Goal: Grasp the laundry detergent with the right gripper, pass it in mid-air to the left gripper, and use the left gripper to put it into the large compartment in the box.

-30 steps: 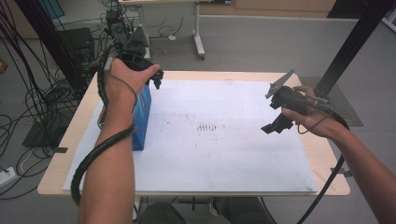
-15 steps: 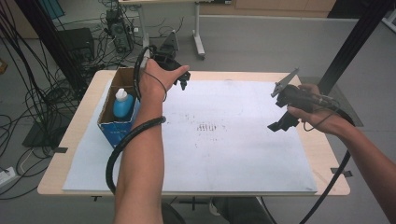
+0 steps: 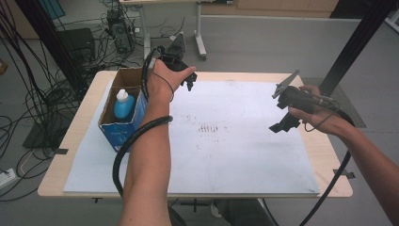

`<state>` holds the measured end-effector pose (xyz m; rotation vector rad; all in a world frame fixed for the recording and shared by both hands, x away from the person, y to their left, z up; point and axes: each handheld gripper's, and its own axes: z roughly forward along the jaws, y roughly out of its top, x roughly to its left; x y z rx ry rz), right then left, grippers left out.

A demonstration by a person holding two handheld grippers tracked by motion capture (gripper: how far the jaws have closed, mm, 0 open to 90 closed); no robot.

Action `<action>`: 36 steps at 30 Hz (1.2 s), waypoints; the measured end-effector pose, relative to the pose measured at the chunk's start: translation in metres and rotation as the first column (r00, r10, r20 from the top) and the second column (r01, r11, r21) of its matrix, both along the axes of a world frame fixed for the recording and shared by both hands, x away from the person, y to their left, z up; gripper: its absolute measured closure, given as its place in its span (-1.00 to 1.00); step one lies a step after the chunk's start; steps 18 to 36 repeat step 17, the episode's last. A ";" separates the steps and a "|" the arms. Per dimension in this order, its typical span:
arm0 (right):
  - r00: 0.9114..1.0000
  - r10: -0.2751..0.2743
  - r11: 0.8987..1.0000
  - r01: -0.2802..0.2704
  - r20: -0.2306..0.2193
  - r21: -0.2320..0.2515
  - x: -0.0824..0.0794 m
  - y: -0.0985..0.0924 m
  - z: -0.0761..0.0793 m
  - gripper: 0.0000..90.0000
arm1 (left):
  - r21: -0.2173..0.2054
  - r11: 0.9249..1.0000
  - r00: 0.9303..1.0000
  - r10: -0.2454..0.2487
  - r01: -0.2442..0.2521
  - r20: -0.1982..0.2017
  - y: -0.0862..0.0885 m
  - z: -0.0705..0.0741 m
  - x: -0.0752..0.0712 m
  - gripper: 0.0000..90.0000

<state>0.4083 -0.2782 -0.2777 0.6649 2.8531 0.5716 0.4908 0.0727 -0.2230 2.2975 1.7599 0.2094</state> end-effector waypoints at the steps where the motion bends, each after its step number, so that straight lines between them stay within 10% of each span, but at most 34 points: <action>1: 1.000 -0.002 1.000 0.002 0.002 -0.002 0.000 0.000 0.000 -0.99 | 0.000 1.000 1.000 0.000 0.000 0.000 0.000 0.000 0.000 -0.77; 36: 1.000 0.007 1.000 -0.007 0.004 -0.010 0.000 0.002 0.000 -0.99 | -0.001 1.000 1.000 -0.005 0.005 -0.001 -0.001 0.002 -0.001 -0.77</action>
